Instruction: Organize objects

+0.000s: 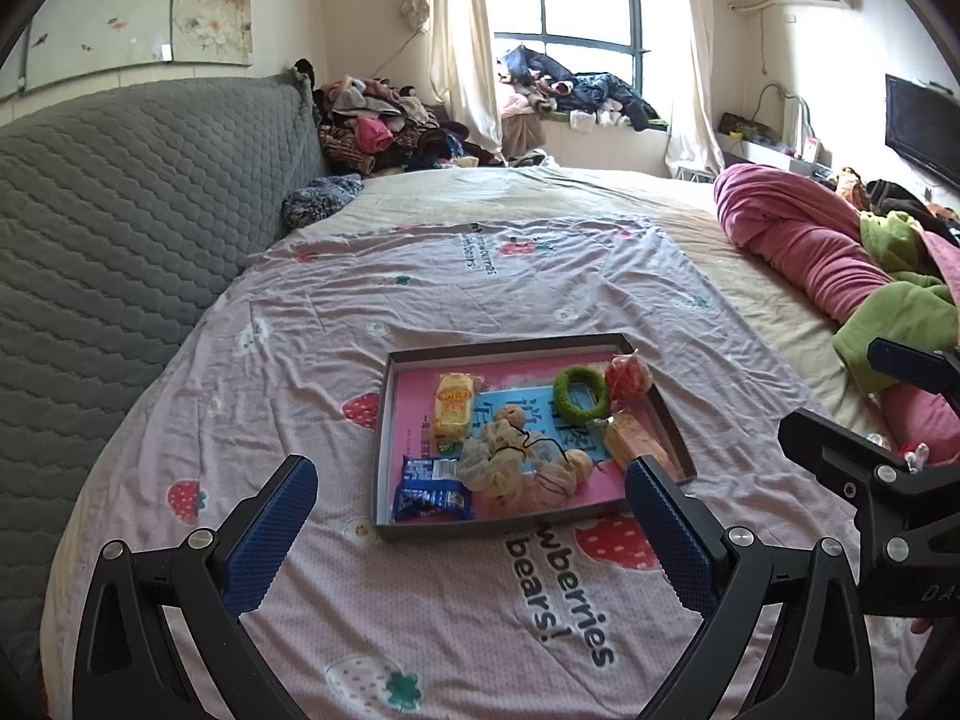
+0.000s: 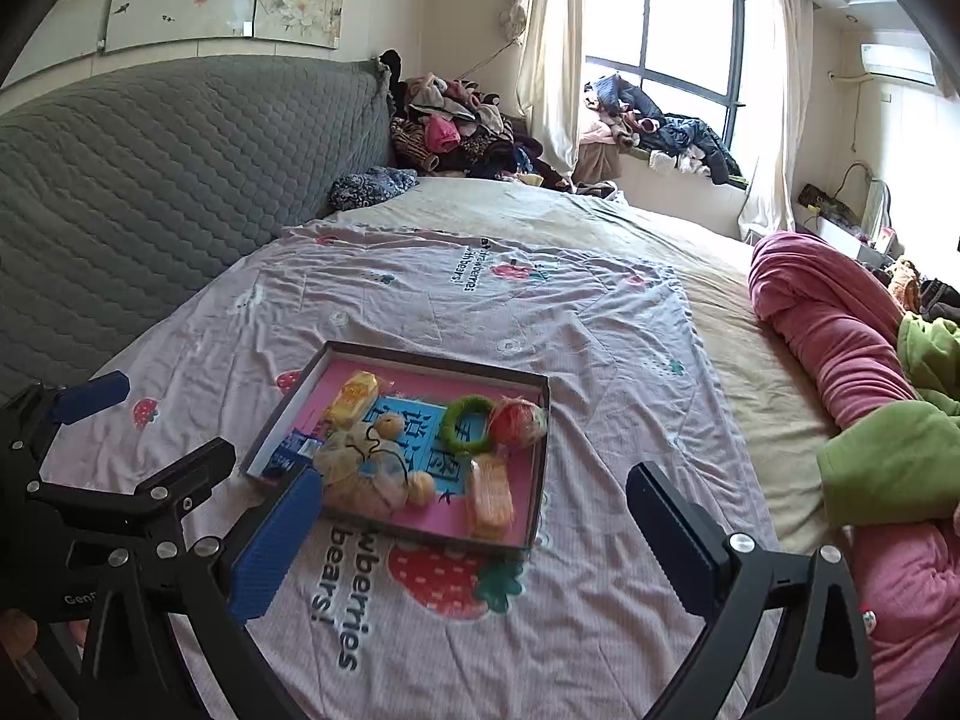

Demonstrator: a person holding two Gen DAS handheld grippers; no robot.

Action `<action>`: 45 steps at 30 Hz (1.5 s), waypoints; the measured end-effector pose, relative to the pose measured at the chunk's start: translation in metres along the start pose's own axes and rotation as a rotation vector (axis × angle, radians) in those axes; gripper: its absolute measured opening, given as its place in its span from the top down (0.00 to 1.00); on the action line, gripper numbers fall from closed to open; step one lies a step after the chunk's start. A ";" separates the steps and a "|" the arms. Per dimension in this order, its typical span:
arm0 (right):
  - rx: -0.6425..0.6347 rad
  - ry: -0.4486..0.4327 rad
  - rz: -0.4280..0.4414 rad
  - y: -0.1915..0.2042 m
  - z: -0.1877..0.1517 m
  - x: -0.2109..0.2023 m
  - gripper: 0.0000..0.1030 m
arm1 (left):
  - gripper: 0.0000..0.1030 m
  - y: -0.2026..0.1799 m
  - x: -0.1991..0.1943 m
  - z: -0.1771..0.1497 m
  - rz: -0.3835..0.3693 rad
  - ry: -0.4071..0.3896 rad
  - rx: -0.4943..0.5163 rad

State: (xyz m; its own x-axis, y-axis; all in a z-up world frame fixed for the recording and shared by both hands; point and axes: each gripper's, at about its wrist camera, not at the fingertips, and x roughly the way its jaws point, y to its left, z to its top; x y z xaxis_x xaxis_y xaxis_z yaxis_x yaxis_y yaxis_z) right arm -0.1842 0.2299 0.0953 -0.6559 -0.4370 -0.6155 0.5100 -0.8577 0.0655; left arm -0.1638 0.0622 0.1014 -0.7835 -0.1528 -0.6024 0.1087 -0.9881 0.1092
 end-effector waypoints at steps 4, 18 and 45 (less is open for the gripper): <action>0.001 -0.005 -0.002 0.002 -0.007 -0.018 0.01 | 0.01 -0.001 -0.019 -0.005 0.001 -0.012 -0.002; 0.016 -0.008 0.011 0.004 -0.039 -0.060 0.01 | 0.01 -0.002 -0.062 -0.039 0.020 -0.019 0.002; 0.027 0.014 0.031 0.011 -0.082 -0.069 0.01 | 0.01 -0.011 -0.074 -0.087 0.008 0.020 -0.007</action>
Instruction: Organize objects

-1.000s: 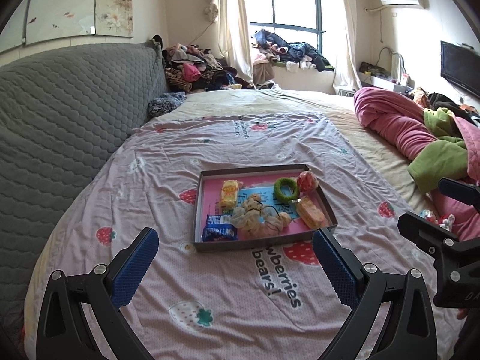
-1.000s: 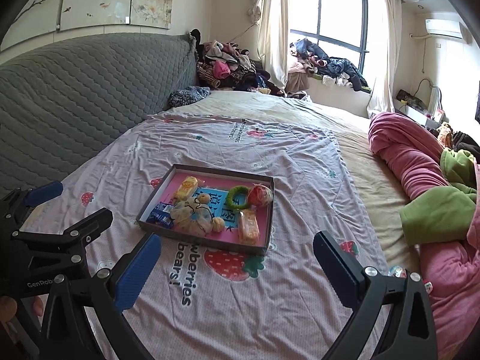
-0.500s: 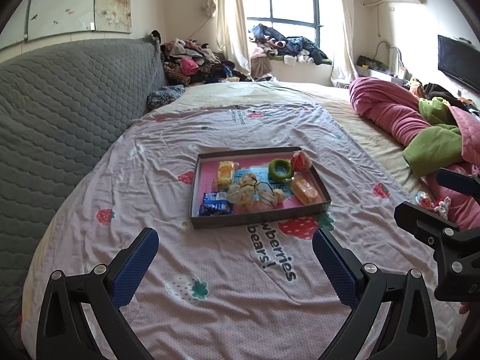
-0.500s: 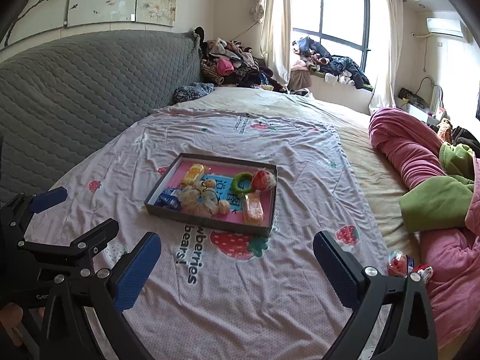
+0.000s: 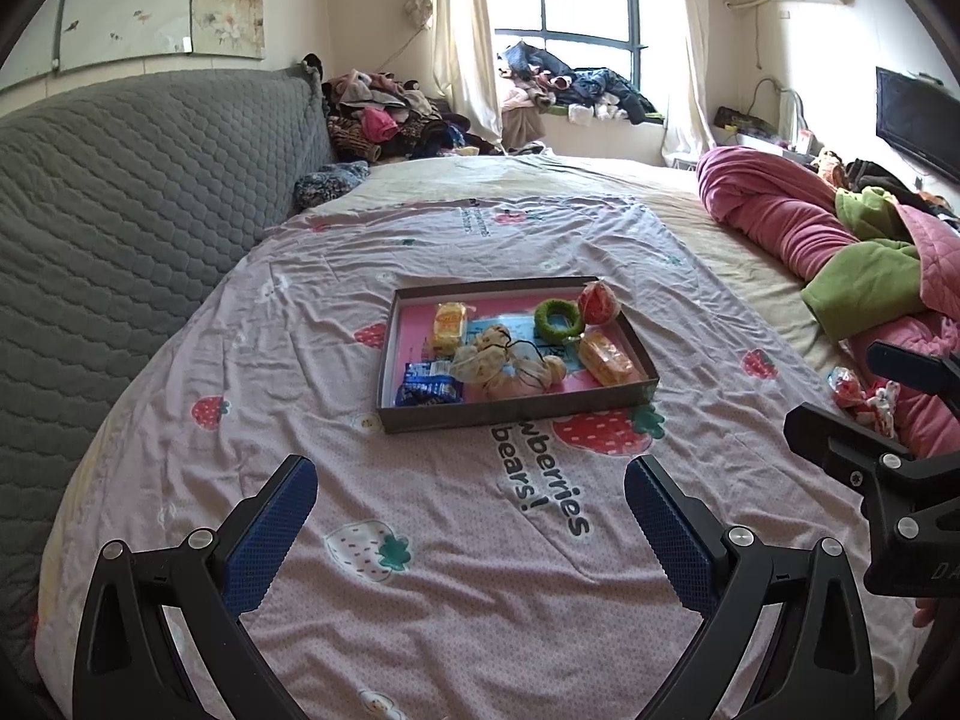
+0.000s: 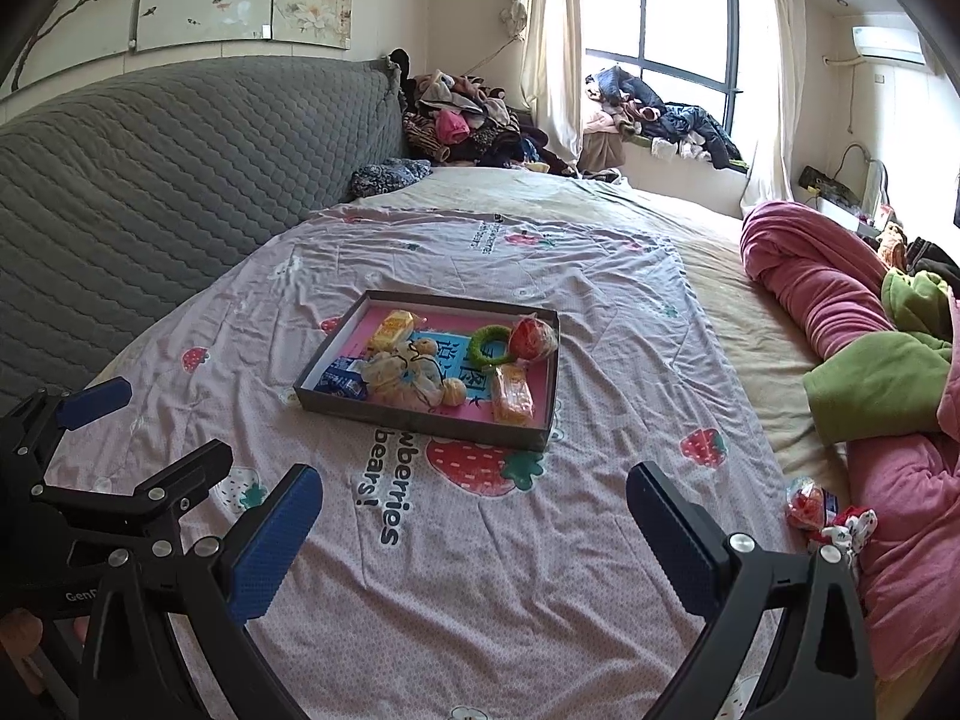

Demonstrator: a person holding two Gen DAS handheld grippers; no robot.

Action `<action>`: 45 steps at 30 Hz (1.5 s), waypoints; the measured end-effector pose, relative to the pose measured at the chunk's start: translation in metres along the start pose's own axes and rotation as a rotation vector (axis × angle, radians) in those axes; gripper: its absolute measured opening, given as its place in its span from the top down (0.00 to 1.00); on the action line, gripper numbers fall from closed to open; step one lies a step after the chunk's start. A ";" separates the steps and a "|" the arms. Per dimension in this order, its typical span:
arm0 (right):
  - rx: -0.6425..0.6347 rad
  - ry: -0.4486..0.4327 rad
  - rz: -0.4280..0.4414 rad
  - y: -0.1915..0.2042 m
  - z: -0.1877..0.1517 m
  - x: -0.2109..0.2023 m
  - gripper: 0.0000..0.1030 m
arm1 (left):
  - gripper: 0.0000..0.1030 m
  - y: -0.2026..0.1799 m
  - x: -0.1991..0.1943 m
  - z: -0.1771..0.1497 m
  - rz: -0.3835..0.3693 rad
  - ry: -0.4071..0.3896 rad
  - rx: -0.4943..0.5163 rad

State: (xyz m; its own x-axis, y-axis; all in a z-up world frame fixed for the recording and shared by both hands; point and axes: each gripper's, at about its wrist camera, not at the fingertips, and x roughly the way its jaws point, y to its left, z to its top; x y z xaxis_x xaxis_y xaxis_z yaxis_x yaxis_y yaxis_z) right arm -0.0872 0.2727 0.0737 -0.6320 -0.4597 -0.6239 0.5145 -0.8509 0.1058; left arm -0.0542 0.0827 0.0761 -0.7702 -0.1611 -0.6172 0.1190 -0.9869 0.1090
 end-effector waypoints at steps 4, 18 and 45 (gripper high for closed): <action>0.002 0.004 -0.001 0.000 -0.006 0.001 0.01 | 0.01 -0.001 0.000 -0.005 -0.004 0.002 -0.004; 0.015 0.015 0.007 -0.001 -0.023 0.011 0.01 | 0.01 0.006 0.014 -0.020 0.004 0.023 -0.024; 0.042 0.068 0.021 -0.001 -0.065 0.052 0.01 | 0.01 0.017 0.061 -0.063 0.011 0.093 -0.048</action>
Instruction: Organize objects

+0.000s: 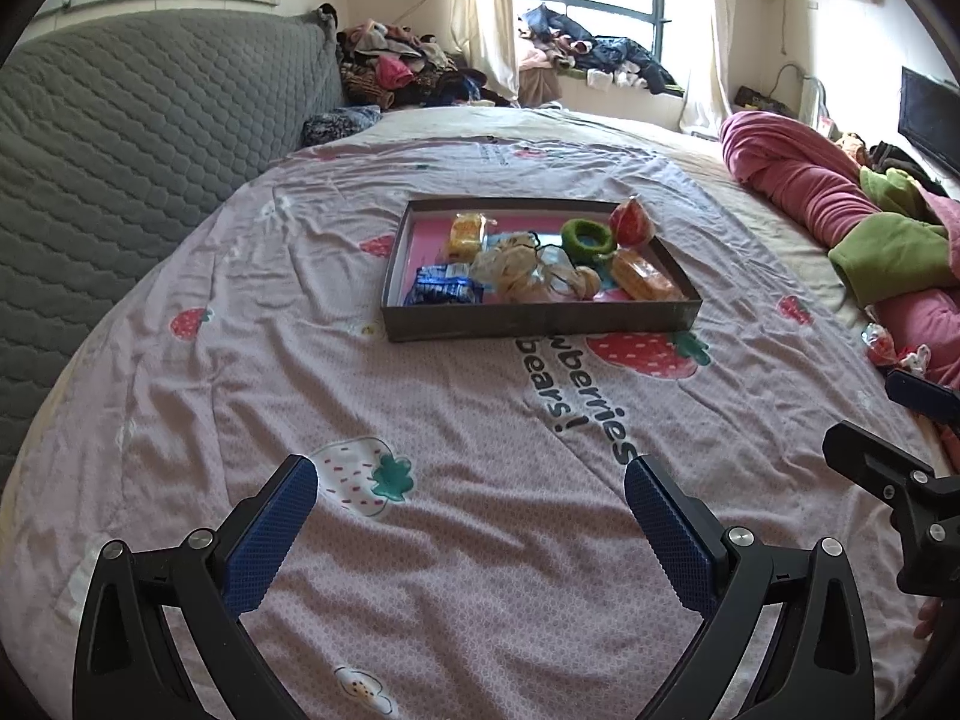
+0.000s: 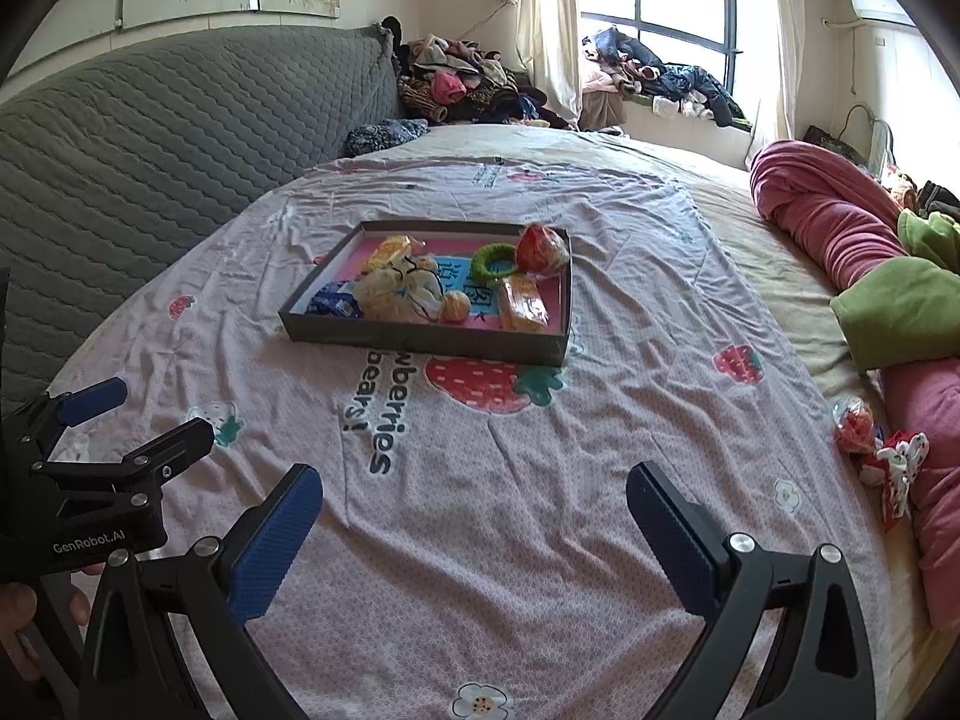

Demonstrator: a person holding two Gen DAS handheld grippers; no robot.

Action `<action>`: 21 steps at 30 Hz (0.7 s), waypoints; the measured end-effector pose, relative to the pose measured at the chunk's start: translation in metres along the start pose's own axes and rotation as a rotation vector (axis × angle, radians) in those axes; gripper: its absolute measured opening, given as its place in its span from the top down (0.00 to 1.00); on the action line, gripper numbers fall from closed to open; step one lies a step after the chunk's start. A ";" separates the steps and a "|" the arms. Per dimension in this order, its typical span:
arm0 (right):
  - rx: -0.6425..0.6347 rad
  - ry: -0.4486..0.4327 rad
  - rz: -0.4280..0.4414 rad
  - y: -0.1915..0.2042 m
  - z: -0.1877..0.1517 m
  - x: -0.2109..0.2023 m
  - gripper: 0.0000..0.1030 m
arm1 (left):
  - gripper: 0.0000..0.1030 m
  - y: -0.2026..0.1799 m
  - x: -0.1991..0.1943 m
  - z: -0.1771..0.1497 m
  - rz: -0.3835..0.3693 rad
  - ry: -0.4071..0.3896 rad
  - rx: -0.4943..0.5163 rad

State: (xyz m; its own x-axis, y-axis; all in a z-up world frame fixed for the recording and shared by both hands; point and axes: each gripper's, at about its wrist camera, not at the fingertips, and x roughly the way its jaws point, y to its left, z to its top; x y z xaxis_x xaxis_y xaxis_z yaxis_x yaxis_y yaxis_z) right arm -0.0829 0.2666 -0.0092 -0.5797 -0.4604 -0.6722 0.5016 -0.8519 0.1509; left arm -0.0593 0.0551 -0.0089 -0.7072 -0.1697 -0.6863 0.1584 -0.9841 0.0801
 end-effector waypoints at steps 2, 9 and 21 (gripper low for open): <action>0.002 0.001 0.002 -0.001 -0.002 0.002 0.01 | 0.01 0.000 0.004 -0.003 0.003 0.001 0.002; 0.005 0.003 -0.001 -0.004 -0.009 0.009 0.01 | 0.01 0.000 0.013 -0.009 -0.004 0.009 0.000; -0.001 0.036 -0.003 -0.003 -0.024 0.022 0.01 | 0.01 0.003 0.022 -0.018 -0.021 -0.001 -0.010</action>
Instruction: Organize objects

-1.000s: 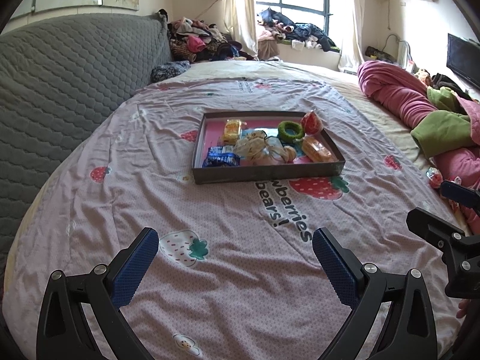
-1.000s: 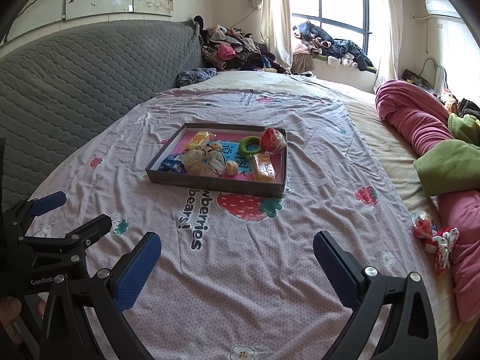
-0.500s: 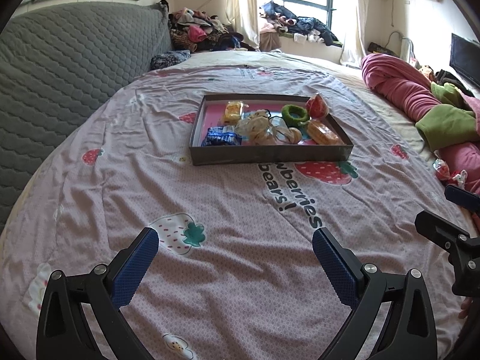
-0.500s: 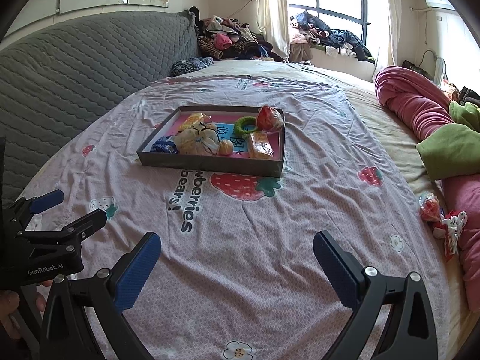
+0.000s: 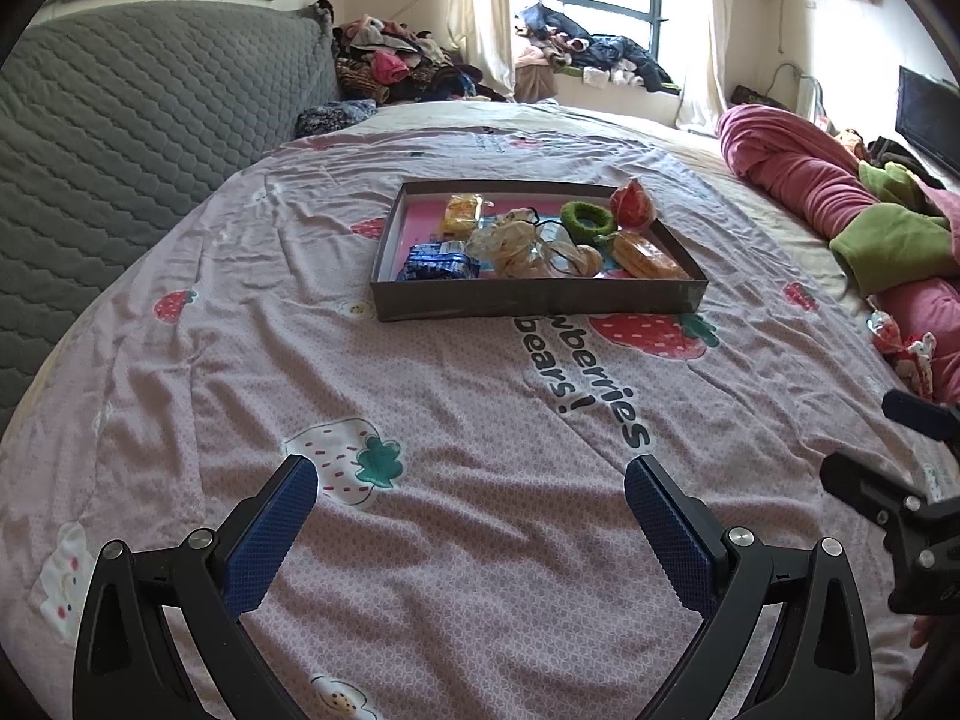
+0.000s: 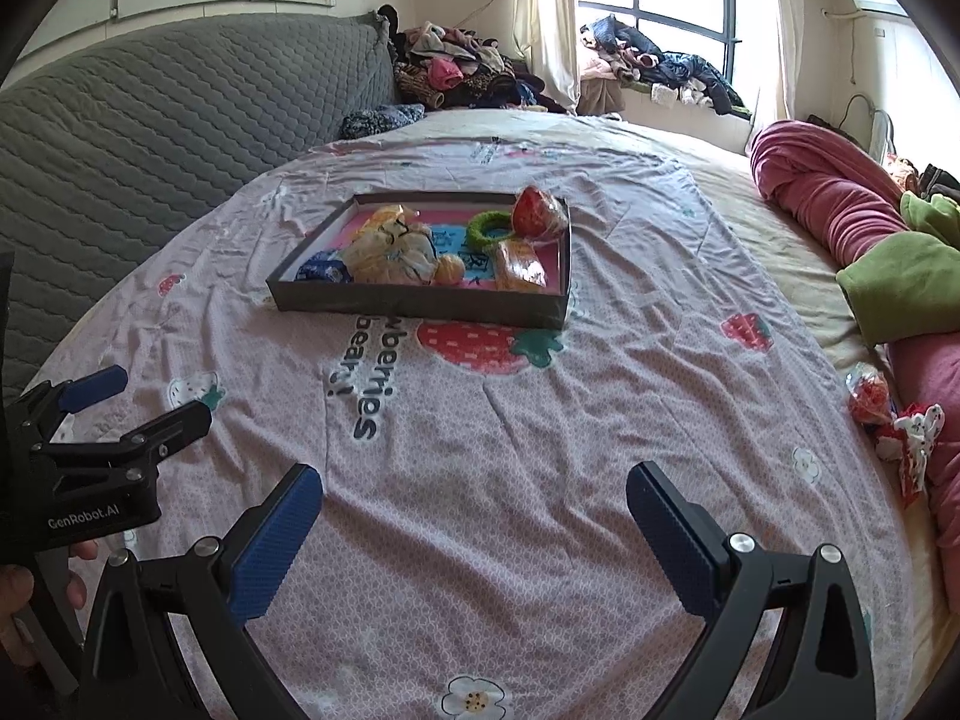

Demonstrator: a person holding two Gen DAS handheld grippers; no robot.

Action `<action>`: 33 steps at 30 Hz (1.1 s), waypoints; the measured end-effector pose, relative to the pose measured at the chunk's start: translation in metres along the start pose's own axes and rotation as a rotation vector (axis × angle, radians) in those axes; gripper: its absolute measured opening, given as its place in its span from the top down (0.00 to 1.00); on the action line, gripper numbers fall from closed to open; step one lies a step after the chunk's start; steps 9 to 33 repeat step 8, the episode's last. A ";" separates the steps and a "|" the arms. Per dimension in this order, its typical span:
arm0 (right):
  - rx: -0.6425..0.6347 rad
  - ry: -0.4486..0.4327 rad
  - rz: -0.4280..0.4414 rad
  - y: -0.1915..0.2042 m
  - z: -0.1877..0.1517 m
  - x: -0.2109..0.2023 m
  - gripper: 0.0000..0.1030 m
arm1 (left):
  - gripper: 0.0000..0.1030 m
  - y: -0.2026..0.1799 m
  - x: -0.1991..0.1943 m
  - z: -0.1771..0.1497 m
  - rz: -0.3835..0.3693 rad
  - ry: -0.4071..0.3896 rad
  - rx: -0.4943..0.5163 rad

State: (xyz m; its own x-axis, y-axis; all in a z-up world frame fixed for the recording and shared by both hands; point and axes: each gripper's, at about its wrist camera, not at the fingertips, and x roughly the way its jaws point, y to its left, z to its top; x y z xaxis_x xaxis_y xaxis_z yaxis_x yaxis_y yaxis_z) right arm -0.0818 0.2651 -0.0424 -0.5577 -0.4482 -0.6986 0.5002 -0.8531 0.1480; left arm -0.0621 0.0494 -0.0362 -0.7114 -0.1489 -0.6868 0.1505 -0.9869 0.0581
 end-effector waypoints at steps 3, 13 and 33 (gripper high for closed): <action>-0.001 0.008 -0.006 -0.001 -0.006 0.003 0.01 | 0.01 0.000 0.000 -0.003 0.005 -0.011 0.007; 0.012 0.020 -0.005 -0.004 -0.011 0.007 0.01 | 0.01 0.000 0.004 -0.008 -0.001 -0.006 0.001; 0.012 0.020 -0.005 -0.004 -0.011 0.007 0.01 | 0.01 0.000 0.004 -0.008 -0.001 -0.006 0.001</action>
